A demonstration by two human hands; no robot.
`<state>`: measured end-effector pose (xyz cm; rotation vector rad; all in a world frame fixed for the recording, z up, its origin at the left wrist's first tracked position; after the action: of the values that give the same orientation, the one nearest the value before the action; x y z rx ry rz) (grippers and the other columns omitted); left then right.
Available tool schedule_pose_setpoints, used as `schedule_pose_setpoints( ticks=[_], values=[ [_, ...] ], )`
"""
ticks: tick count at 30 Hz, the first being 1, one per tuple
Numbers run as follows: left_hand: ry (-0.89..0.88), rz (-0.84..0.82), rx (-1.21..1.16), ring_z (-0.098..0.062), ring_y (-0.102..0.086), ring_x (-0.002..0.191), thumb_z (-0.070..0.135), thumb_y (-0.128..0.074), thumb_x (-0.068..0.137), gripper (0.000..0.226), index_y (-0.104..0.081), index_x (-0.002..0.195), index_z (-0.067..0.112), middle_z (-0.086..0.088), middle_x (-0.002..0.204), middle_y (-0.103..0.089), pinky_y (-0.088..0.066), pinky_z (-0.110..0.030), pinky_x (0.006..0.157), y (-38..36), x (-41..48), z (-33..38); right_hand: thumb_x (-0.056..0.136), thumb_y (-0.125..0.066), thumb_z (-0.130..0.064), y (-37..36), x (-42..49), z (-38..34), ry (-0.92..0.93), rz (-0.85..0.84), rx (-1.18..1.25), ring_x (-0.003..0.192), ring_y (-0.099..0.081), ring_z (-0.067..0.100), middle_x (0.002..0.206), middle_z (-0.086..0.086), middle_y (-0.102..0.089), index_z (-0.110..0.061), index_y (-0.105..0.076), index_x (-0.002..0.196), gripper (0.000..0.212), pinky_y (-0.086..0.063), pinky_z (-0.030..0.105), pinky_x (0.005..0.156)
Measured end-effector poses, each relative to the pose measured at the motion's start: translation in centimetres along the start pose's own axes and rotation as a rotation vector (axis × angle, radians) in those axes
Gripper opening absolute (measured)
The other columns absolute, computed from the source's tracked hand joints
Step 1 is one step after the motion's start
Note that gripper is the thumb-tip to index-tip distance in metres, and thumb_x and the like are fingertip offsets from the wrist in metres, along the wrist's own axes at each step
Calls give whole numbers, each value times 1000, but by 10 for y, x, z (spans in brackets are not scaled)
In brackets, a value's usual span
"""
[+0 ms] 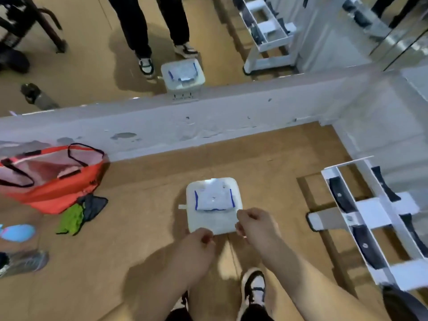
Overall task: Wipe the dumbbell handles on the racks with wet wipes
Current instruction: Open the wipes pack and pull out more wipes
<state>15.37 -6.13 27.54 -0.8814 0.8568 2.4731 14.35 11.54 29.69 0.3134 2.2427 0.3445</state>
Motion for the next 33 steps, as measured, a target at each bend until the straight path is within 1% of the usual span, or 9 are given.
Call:
schedule_pose_setpoints(
  ticks=[3,4,6,8,13,16,21,28,33],
  values=[
    [-2,-9,27,-1,-65,75,28,-52,101,26,-58,126,31,11,111,-67,-44,-7,55,-17,71,-31,90,-56,-31,-25,89,26,57,-36,-169,70,-62,15,85,1,-70,-14,-69,91,21,-43,28,61],
    [11,0,48,0,-64,77,30,-51,103,28,-55,130,32,11,115,-66,-42,-5,57,-22,92,-42,93,-56,-30,-35,114,36,88,-53,-237,77,-63,11,96,-2,-70,-18,-69,99,18,-44,23,60],
    [-16,63,74,1,-62,94,32,-54,103,31,-56,134,28,10,126,-63,-45,-7,76,-38,146,-69,98,-56,-30,-57,174,61,148,-87,-346,88,-59,6,115,-6,-63,-24,-63,121,24,-38,12,59],
    [-60,117,117,-4,-58,110,28,-56,103,33,-59,135,22,7,133,-61,-41,-14,90,-57,201,-91,100,-56,-29,-77,227,84,192,-97,-407,96,-53,8,127,-2,-58,-24,-56,139,39,-37,13,65],
    [-209,157,268,-15,-60,114,24,-55,104,30,-61,133,18,3,132,-61,-46,-26,96,-86,311,-106,97,-61,-20,-112,317,126,211,-165,-374,82,-56,4,96,-6,-61,-27,-37,156,64,-37,12,63],
    [-240,126,308,-17,-60,110,31,-59,102,34,-60,134,20,3,126,-55,-48,-33,96,-100,361,-112,93,-68,-20,-124,351,145,223,-198,-354,75,-56,6,88,-3,-58,-32,-39,152,66,-38,17,62],
    [-242,143,338,-15,-52,107,47,-70,88,48,-53,133,40,8,117,-46,-49,-34,91,-115,394,-121,92,-66,-19,-128,377,159,240,-167,-338,67,-55,8,77,-6,-55,-32,-43,132,47,-39,21,59],
    [-286,148,264,-19,-55,111,18,-54,99,40,-57,137,30,9,106,-60,-46,-35,96,-118,389,-124,89,-68,-13,-130,381,158,230,-189,-371,70,-57,9,79,-8,-56,-29,-44,120,43,-40,22,57],
    [-376,259,161,6,-55,83,7,-55,97,29,-71,114,25,20,87,-53,-44,-20,80,-97,368,-148,89,-67,-12,-127,384,158,216,-226,-393,74,-62,15,81,-3,-57,-33,-42,122,47,-47,29,64]
  ],
)
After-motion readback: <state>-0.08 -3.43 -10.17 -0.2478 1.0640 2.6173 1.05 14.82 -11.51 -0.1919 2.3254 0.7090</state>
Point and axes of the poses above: each hand's wrist, its own x-axis towards the middle knuckle, its own y-axis out of the back of the hand, z = x × y, the point moved 2 cm from there along x, towards the middle knuckle
